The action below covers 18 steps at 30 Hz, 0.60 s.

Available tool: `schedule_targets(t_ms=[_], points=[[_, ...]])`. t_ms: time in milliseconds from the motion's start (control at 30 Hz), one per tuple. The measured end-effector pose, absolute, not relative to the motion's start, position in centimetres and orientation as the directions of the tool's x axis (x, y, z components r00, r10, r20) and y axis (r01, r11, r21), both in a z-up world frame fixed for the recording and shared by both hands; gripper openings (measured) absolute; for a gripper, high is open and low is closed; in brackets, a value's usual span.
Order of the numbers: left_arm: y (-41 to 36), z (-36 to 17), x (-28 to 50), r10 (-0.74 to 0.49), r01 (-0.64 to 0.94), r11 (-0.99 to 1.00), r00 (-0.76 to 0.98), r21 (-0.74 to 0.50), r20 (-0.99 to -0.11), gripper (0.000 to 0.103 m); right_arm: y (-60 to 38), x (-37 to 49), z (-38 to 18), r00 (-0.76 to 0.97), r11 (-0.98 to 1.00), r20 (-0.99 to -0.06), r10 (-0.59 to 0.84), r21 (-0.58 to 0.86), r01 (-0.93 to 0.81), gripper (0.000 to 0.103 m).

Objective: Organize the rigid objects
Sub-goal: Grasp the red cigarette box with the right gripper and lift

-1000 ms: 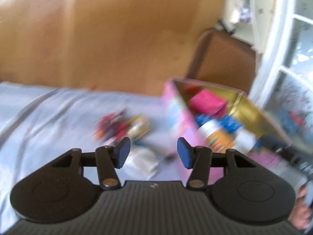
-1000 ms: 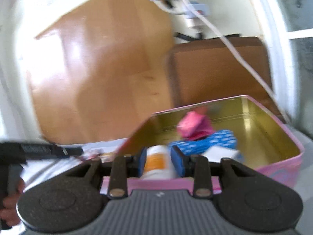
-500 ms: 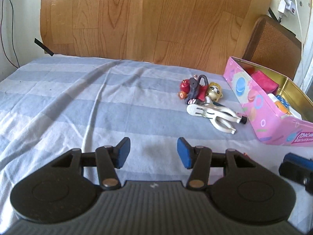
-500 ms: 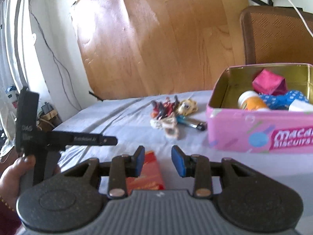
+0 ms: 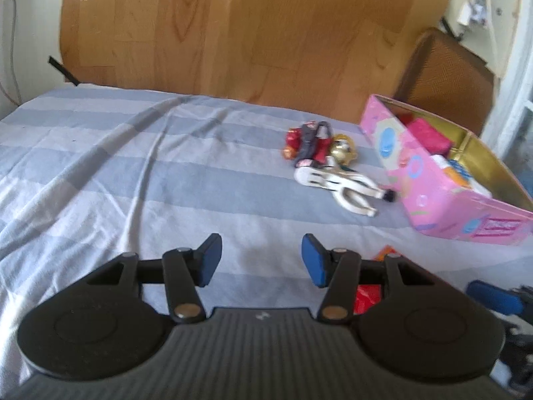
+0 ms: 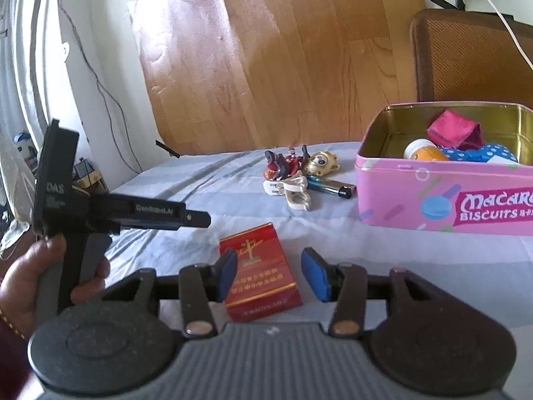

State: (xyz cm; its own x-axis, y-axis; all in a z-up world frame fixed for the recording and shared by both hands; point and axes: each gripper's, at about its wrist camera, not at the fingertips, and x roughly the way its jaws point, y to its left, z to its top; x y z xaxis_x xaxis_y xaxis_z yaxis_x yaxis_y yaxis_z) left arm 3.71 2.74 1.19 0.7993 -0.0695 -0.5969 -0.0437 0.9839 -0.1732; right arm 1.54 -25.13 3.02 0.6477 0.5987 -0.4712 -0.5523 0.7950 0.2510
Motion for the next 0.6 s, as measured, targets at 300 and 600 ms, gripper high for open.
schedule_targets(t_ms=[300, 600], points=[[1.0, 1.8, 1.8, -0.220, 0.069, 0.963, 0.759, -0.260, -0.613, 0.055, -24.6, 1.0, 2.5, 0.612, 0.771, -0.500, 0.613, 0.208, -0.602, 0.063], [-0.7, 0.0, 1.2, -0.398, 0.114, 0.895, 0.639, -0.432, -0.658, 0.054, -23.0, 1.3, 1.6, 0.611, 0.767, -0.551, 0.568, 0.085, -0.636, 0.084]])
